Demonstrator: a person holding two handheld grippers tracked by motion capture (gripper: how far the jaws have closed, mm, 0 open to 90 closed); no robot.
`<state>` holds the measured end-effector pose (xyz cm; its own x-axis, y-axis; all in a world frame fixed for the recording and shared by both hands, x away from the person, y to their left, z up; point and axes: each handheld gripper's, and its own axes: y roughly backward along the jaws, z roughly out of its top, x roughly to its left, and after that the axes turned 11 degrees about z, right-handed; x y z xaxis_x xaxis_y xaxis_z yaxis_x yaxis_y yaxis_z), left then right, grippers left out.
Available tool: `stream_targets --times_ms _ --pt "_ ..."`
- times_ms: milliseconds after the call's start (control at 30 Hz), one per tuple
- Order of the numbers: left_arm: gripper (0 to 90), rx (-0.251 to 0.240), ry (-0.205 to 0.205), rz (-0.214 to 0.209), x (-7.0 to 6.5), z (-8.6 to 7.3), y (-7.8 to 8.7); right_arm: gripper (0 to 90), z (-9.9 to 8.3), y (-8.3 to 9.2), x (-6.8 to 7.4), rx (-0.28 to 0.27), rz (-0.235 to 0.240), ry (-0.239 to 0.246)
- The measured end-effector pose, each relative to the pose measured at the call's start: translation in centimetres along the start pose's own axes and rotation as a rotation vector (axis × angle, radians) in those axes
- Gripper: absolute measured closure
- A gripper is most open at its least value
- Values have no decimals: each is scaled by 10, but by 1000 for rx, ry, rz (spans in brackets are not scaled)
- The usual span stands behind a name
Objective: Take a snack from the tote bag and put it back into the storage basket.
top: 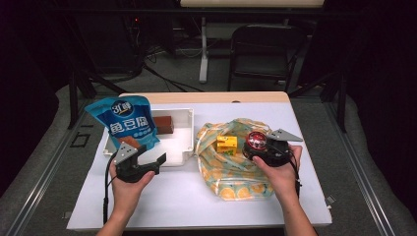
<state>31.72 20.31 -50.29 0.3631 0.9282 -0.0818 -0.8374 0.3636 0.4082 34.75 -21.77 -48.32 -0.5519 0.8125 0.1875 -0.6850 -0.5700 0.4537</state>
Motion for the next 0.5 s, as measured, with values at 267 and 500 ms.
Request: stream_targets --times_ms 267,500 --pt "114 9 -30 -23 -10 0 -4 253 8 12 8 -11 16 11" --pt "128 9 -58 -40 -18 0 -5 253 12 16 18 -19 42 19"
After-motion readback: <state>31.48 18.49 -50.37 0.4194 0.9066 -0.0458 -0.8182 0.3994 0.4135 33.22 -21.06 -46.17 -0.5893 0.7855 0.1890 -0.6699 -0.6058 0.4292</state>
